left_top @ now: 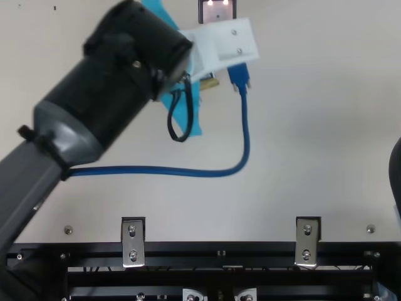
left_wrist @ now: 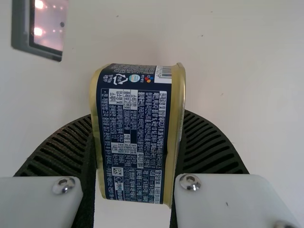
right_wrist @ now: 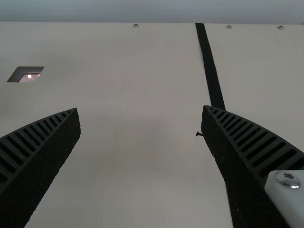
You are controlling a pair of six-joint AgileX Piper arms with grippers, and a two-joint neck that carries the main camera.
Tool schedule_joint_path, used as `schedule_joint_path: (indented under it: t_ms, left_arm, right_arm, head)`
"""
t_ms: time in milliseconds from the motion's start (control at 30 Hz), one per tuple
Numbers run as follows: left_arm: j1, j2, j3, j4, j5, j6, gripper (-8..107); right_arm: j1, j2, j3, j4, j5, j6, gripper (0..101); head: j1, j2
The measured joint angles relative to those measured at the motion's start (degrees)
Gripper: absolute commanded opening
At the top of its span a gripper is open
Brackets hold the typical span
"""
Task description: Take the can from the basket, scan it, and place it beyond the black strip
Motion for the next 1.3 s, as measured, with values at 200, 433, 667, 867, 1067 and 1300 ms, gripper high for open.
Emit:
schedule_joint_path:
  t_ms: [200,433,667,867,1067,1300]
  left_arm:
    - [-1.2,1.1,0.0,-1.8,-0.4,2.6,10]
    - [-1.8,1.8,-0.3,-3.1,0.5,4.7,90]
    - [-0.2,0.1,-1.1,-6.6,3.7,5.6,90]
    - [4.3,-4.3,-1.4,-11.6,7.0,5.1,90]
    - [10.6,-10.9,-0.2,-17.6,7.4,3.9,90]
    - [19.1,-19.7,3.8,-22.8,1.8,1.2,90]
  right_arm:
    - [0.0,0.0,0.0,0.0,0.0,0.0,101]
    - [0.0,0.0,0.0,0.0,0.0,0.0,101]
    - [0.0,0.0,0.0,0.0,0.0,0.0,101]
    - [-0.2,0.2,-0.1,0.0,0.0,0.1,101]
    - [-0.7,4.2,-2.7,-1.5,-3.7,0.3,101]
    - [-0.6,13.7,-8.9,-3.3,-11.1,0.3,101]
  head:
    - [0.0,0.0]
    - [0.0,0.0]
    - [0.0,0.0]
    - [0.0,0.0]
    - [0.0,0.0]
    - [0.0,0.0]
